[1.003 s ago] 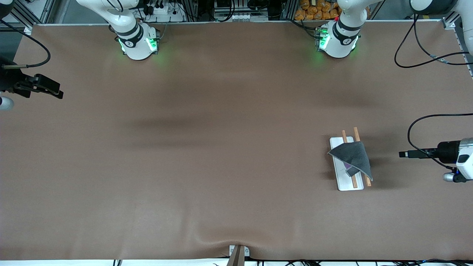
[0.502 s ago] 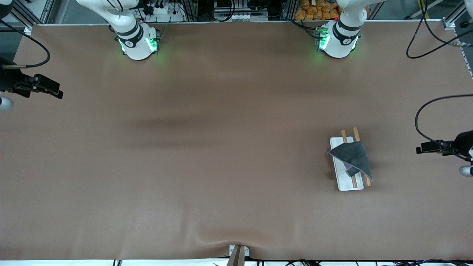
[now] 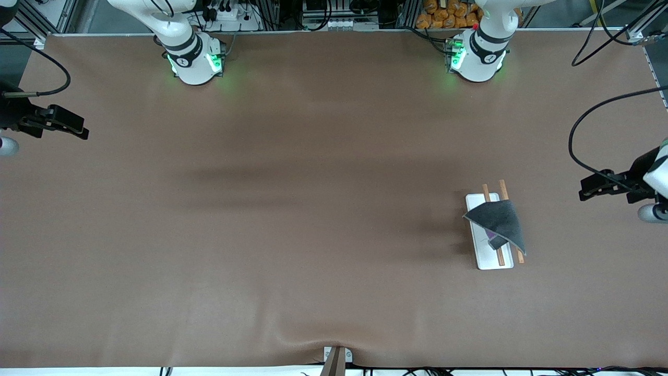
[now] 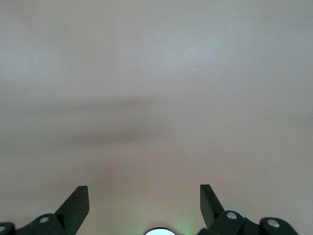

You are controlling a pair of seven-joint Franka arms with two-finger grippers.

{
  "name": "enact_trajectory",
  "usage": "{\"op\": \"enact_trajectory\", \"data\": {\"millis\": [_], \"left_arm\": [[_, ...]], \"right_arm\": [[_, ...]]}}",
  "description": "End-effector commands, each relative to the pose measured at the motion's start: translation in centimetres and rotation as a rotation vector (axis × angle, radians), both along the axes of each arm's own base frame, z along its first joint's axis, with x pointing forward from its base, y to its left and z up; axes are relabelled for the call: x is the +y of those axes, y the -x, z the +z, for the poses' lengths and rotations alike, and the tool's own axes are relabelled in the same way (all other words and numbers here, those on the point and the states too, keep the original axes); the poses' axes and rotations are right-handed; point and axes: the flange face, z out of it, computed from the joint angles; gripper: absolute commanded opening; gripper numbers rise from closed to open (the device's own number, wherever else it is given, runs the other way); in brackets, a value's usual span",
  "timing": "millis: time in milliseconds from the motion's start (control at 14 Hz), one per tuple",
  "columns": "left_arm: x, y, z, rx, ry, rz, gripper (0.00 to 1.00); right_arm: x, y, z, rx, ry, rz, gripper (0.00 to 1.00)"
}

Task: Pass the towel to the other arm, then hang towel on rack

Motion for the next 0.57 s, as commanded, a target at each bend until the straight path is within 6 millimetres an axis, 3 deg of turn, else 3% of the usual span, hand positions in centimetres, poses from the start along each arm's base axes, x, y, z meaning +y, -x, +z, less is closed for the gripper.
{"op": "enact_trajectory", "data": {"millis": [0,143,287,502], "left_arm": [[-1.5,1.8,1.7,0.0,-0.005,-0.019,1.0],[-1.8,2.1,1.8,0.02,-0.006,-0.02,1.0],[-2.4,4.6,3.8,0.064,-0.032,0.02,1.0],[-4.0,6.0,5.8,0.035,-0.036,0.111,1.0]], "right_arm": [[-0.1,-0.1,0.3,0.006,0.004,-0.017,1.0],[-0.1,-0.1,0.3,0.005,0.004,-0.017,1.0],[-0.1,-0.1,0.3,0.006,0.005,-0.018,1.0],[-0.2,0.0,0.3,0.009,0.004,-0.018,1.0]]}}
